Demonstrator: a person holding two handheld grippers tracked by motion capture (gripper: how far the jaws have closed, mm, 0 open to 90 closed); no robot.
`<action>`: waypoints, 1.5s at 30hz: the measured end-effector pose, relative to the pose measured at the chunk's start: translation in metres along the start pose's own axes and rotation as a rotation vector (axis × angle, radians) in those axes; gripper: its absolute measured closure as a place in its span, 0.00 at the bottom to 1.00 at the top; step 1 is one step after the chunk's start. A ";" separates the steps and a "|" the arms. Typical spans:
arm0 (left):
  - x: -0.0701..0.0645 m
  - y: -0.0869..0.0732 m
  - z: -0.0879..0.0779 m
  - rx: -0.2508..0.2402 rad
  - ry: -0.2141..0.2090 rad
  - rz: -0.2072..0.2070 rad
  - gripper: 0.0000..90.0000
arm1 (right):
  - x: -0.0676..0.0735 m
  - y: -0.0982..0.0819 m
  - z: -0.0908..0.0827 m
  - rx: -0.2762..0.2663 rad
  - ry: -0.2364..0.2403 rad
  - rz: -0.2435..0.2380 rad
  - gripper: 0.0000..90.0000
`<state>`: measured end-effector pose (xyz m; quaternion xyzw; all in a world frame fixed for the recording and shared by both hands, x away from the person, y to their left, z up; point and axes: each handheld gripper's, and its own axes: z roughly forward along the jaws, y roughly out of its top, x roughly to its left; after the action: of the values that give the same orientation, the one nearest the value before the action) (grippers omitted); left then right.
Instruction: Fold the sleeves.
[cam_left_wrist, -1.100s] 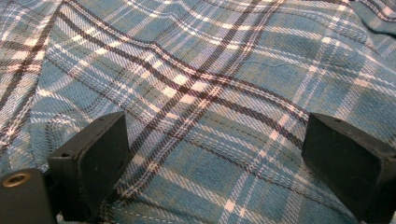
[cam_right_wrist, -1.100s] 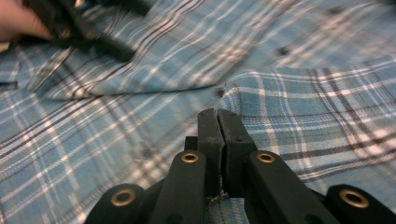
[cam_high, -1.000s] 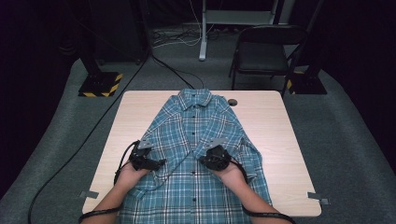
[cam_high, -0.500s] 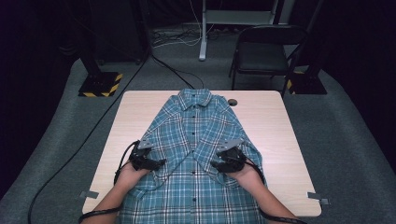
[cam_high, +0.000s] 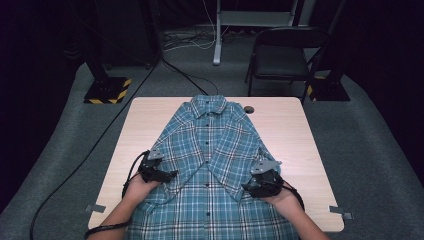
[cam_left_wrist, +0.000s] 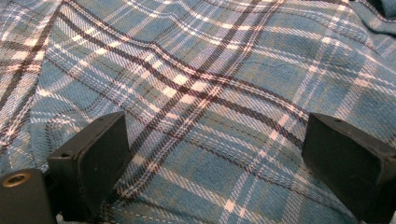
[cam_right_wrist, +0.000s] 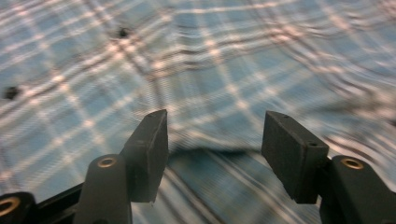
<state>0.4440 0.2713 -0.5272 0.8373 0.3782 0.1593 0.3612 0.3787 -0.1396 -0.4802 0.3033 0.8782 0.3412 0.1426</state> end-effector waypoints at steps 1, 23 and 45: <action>0.000 0.000 0.000 0.000 0.000 0.000 0.08 | -0.003 -0.003 0.000 0.003 -0.012 0.007 0.44; 0.000 0.000 0.000 0.000 0.001 0.000 0.08 | -0.029 -0.054 -0.012 0.071 -0.109 0.079 0.43; 0.000 0.000 0.000 0.000 0.001 0.001 0.08 | -0.029 -0.015 0.035 0.000 -0.022 0.039 0.35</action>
<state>0.4439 0.2713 -0.5272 0.8374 0.3778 0.1598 0.3611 0.4101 -0.1488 -0.5146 0.3242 0.8705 0.3404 0.1456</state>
